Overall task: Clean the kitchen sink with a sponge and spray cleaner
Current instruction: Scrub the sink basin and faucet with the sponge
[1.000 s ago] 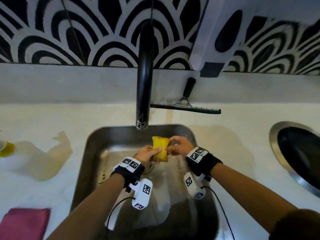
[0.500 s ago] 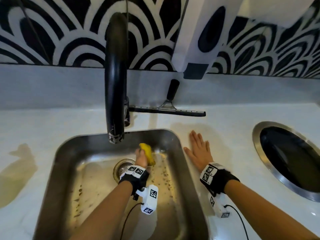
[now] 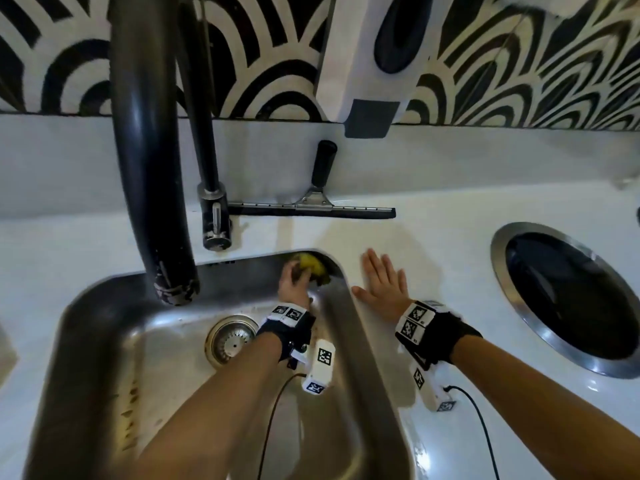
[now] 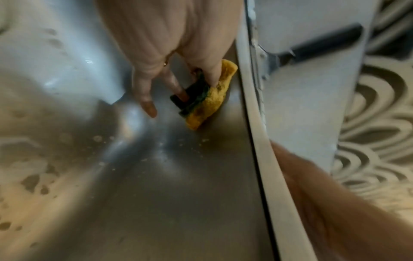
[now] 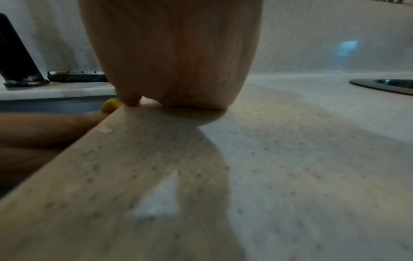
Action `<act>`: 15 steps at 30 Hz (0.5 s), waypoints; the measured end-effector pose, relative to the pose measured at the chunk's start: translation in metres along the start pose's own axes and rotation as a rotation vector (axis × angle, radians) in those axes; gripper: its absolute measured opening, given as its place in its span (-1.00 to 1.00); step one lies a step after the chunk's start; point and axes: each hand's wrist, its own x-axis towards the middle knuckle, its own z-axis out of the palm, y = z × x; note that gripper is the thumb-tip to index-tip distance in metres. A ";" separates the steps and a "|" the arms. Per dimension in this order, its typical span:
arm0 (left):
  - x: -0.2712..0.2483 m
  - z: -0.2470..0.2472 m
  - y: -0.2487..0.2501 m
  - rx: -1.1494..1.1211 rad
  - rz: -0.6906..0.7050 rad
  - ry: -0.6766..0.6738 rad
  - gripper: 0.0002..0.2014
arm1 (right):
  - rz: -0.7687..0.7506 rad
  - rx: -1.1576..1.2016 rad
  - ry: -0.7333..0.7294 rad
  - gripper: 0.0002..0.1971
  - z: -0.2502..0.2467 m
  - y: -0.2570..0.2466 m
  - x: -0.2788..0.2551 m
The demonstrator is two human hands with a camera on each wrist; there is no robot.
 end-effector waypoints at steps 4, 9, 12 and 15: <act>0.000 0.018 -0.001 0.034 0.199 0.064 -0.77 | -0.015 0.014 -0.014 -0.28 -0.001 0.001 -0.001; -0.025 0.028 -0.004 0.148 0.338 -0.119 -0.68 | -0.011 0.021 -0.014 -0.29 -0.001 -0.001 -0.003; -0.032 0.026 -0.019 0.180 0.371 -0.178 -0.66 | -0.013 0.018 -0.010 -0.29 -0.002 0.000 -0.002; -0.041 0.017 -0.030 0.162 0.301 -0.301 -0.71 | -0.019 0.007 -0.017 -0.28 -0.001 0.000 -0.002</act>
